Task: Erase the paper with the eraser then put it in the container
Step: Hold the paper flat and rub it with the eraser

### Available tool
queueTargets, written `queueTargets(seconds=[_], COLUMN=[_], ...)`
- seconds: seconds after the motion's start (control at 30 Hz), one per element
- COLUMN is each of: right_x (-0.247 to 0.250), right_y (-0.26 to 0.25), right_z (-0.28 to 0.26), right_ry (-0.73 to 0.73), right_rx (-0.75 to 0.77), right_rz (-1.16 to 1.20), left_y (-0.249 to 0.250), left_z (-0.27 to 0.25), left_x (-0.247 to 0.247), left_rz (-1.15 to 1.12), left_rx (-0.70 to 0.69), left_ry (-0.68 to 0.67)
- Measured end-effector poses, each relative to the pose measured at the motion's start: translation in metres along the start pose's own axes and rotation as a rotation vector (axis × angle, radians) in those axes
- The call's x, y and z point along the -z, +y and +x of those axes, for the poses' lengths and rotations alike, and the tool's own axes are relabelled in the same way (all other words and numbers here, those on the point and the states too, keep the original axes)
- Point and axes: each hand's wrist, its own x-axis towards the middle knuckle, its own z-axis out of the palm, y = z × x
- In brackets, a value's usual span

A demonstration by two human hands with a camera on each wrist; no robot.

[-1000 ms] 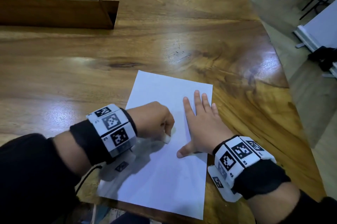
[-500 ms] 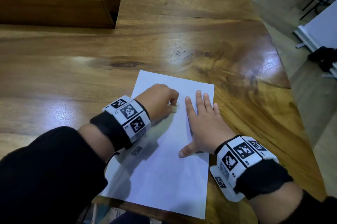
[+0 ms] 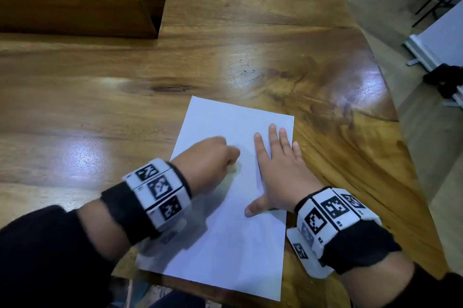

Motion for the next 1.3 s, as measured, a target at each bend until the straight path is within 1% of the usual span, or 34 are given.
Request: queueTargets(seconds=[0.1,0.13,0.17,0.2,0.27,0.3,0.33,0.37,0.47,0.53,0.73,0.8,0.93,0.97,1.0,1.1,1.17,1.2,1.23,1.3], right_x=[0.000,0.000,-0.001,-0.001,-0.001,-0.001,-0.001,0.000,0.000,0.000,0.004,0.008,0.011,0.010,0.009,0.006,0.006,0.005,0.005,0.004], right_y=[0.000,0.000,0.000,0.000,0.000,-0.001,-0.001,0.000,0.000,0.000,-0.003,-0.006,-0.017,-0.020,-0.023,-0.025,-0.024,-0.024,-0.024,-0.023], right_z=[-0.001,0.000,0.000,0.000,0.001,0.000,0.001,0.001,0.000,0.000,-0.001,-0.001,0.004,0.006,0.007,0.009,0.010,0.010,0.010,0.012], right_ry=[0.000,0.000,0.001,0.004,0.005,0.004,0.003,0.000,-0.005,-0.004,-0.016,0.001,0.000,0.008,0.014,0.008,0.008,0.009,0.009,0.010], right_rx=[-0.002,-0.003,-0.004,-0.005,-0.007,-0.009,-0.008,-0.007,-0.004,-0.002,-0.010,0.010,0.005,0.000,0.003,0.014,0.012,0.012,0.015,0.015], right_rz=[0.000,0.001,0.002,0.001,-0.006,-0.008,-0.010,-0.011,0.001,0.003,0.005,-0.008,0.069,0.078,0.081,0.040,0.025,0.030,0.039,0.049], left_y=[-0.004,-0.004,-0.004,-0.004,-0.005,-0.006,-0.007,-0.010,-0.012,-0.013,-0.015,-0.014,-0.008,-0.008,-0.009,-0.015,-0.015,-0.015,-0.015,-0.015], left_z=[-0.020,-0.017,-0.011,-0.001,0.016,0.019,0.018,0.013,-0.016,-0.028,-0.027,-0.028,-0.015,-0.007,0.002,0.028,0.029,0.022,0.011,-0.012], left_x=[0.000,0.004,0.008,0.010,0.013,0.013,0.011,0.009,-0.001,-0.004,-0.005,-0.003,0.013,0.018,0.024,0.032,0.027,0.022,0.016,0.007], left_rz=[-0.004,0.005,0.017,0.024,0.003,-0.009,-0.014,-0.014,-0.008,-0.024,-0.041,-0.044,0.065,0.081,0.082,0.024,-0.013,-0.018,-0.010,0.025], left_rx=[-0.039,-0.038,-0.036,-0.025,0.055,0.083,0.077,0.045,-0.041,-0.057,-0.019,-0.013,-0.001,0.001,0.007,0.058,0.073,0.053,0.017,-0.075], left_ry=[-0.253,-0.283,-0.261,-0.193,0.014,0.093,0.121,0.098,-0.081,-0.138,-0.120,-0.123,-0.229,-0.236,-0.210,-0.003,0.064,0.058,0.014,-0.156])
